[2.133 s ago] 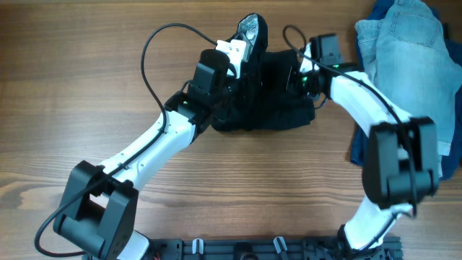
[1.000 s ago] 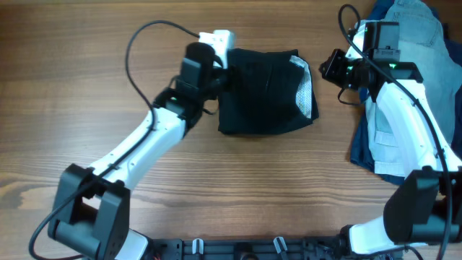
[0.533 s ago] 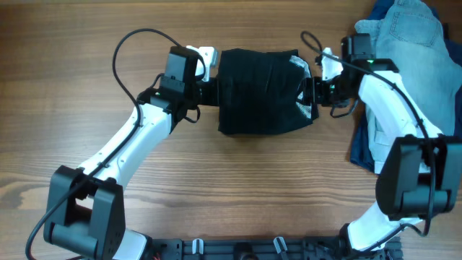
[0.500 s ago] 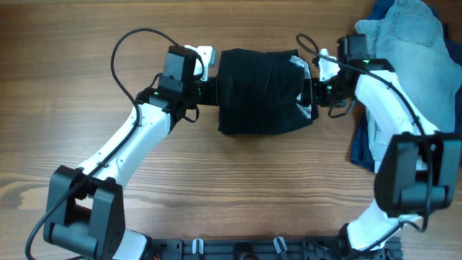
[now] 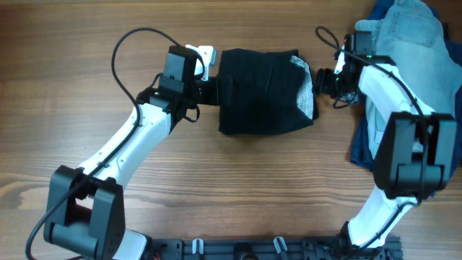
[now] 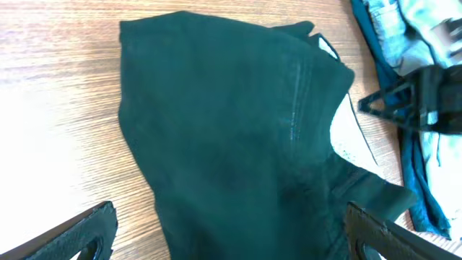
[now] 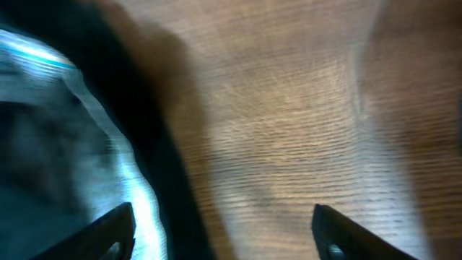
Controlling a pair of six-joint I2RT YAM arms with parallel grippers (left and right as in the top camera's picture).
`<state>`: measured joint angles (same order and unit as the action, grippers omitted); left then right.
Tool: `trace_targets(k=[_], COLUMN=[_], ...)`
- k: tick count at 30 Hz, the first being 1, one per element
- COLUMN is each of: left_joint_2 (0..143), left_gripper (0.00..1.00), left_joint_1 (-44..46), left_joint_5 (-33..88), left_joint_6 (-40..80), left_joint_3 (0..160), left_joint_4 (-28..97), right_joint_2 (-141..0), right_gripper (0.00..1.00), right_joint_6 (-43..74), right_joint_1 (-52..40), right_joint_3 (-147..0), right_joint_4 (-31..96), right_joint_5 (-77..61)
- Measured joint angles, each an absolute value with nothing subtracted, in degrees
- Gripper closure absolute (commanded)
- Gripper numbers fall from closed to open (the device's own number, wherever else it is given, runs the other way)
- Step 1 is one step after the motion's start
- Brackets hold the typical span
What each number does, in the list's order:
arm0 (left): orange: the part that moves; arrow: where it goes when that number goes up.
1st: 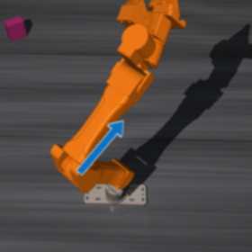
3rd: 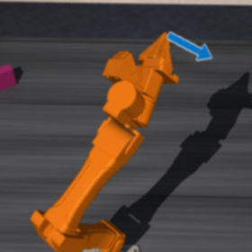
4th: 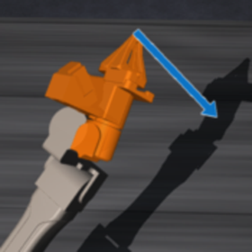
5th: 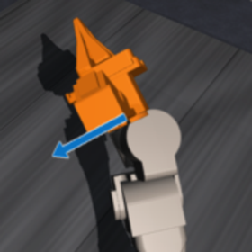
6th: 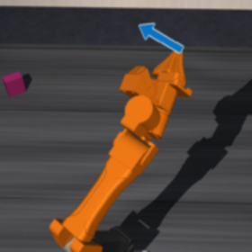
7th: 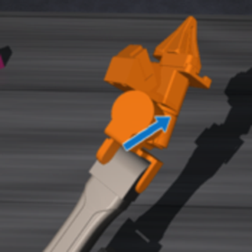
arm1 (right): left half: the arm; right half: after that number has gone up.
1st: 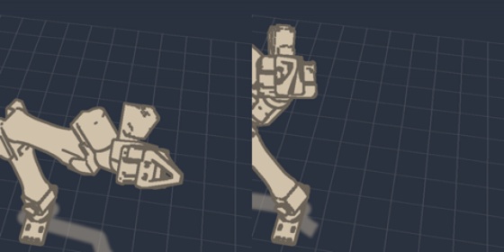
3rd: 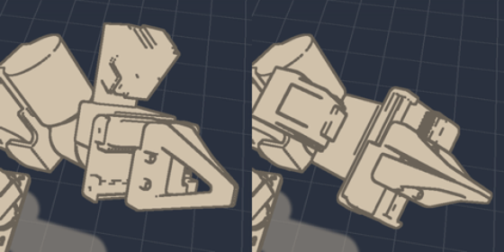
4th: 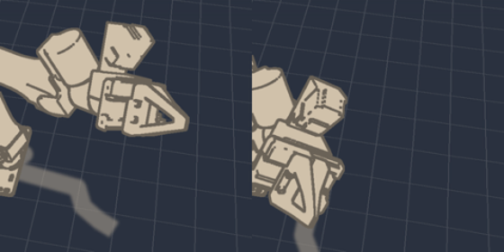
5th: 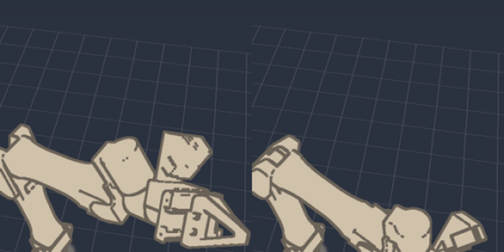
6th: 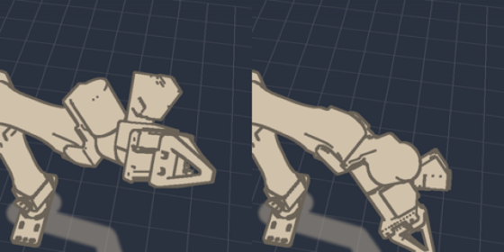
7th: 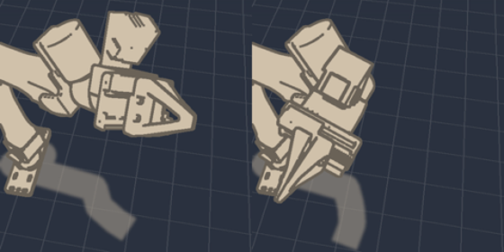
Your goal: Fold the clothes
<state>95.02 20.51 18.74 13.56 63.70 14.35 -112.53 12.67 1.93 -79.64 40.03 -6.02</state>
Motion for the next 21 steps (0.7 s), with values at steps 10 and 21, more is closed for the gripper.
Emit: trace_targets(k=[10,21], left_joint_2=[95.77,104.12], left_gripper=[0.0,0.0], left_joint_1=[36.05,45.69], left_joint_5=[16.67,6.2], left_joint_6=[11.25,0.16], left_joint_3=[63.7,63.7], left_joint_4=[9.87,1.5], right_joint_2=[-97.06,-96.79], right_gripper=[0.04,0.04], right_joint_6=[19.94,21.82], right_joint_1=[6.96,15.86], right_joint_3=[-84.6,-84.6], right_joint_4=[43.64,48.45], right_joint_5=[-8.8,-12.12])
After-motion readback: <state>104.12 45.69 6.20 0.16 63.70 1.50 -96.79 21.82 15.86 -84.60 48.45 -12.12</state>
